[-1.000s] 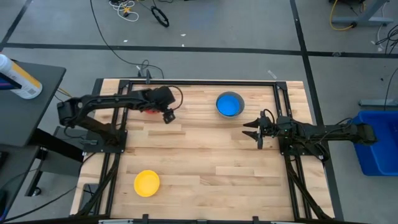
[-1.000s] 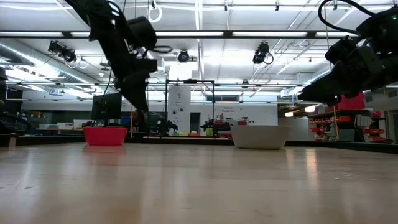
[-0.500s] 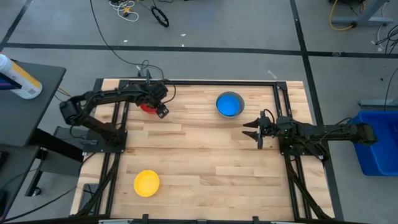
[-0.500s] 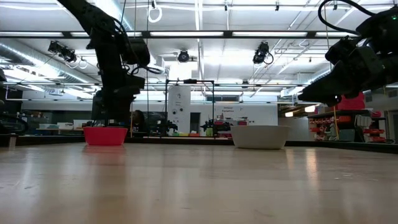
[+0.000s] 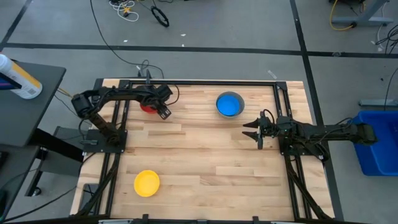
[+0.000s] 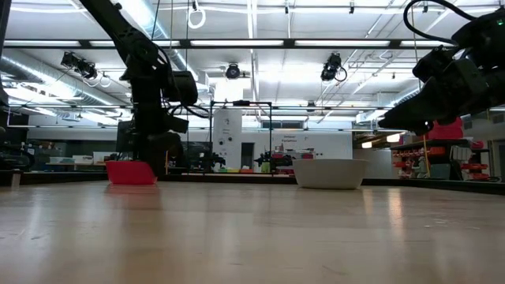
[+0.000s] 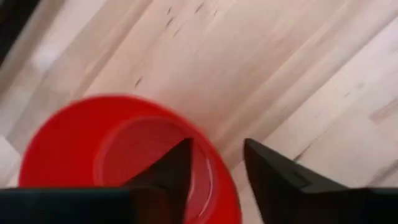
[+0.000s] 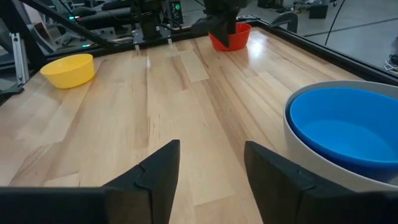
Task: Nest bowls inside each other
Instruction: Stack the red bowl on the light blue bowl
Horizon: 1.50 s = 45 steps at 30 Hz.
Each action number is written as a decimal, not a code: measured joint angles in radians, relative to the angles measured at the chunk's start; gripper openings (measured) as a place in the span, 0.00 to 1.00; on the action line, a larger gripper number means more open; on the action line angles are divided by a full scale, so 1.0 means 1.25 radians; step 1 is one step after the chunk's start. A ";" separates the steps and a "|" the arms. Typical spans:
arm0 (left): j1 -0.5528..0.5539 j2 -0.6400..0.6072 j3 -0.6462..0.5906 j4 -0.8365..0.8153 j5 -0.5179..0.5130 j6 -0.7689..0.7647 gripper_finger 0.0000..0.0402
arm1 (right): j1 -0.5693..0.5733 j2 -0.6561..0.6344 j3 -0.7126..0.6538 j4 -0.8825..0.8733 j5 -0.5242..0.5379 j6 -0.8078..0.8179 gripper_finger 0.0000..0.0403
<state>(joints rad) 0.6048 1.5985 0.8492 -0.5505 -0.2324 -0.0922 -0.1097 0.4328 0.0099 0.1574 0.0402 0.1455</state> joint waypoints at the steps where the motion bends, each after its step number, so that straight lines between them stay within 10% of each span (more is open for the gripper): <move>1: 0.000 -0.001 0.001 0.007 0.004 0.003 0.31 | 0.000 0.000 0.000 0.000 0.000 0.000 0.46; 6: -0.007 -0.001 -0.002 0.064 0.044 0.043 0.03 | 0.000 0.000 0.000 0.000 0.000 0.000 0.46; 24: -0.209 0.001 0.117 0.525 0.163 0.168 0.01 | 0.000 0.000 0.000 -0.004 0.001 0.002 0.45; 45: -0.237 0.451 0.700 0.204 0.345 0.332 0.01 | 0.000 0.000 0.000 -0.035 0.009 0.023 0.46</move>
<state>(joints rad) 0.3086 2.1621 1.7243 -0.2955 0.1986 0.3232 -0.1097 0.4324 0.0101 0.1138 0.0513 0.1749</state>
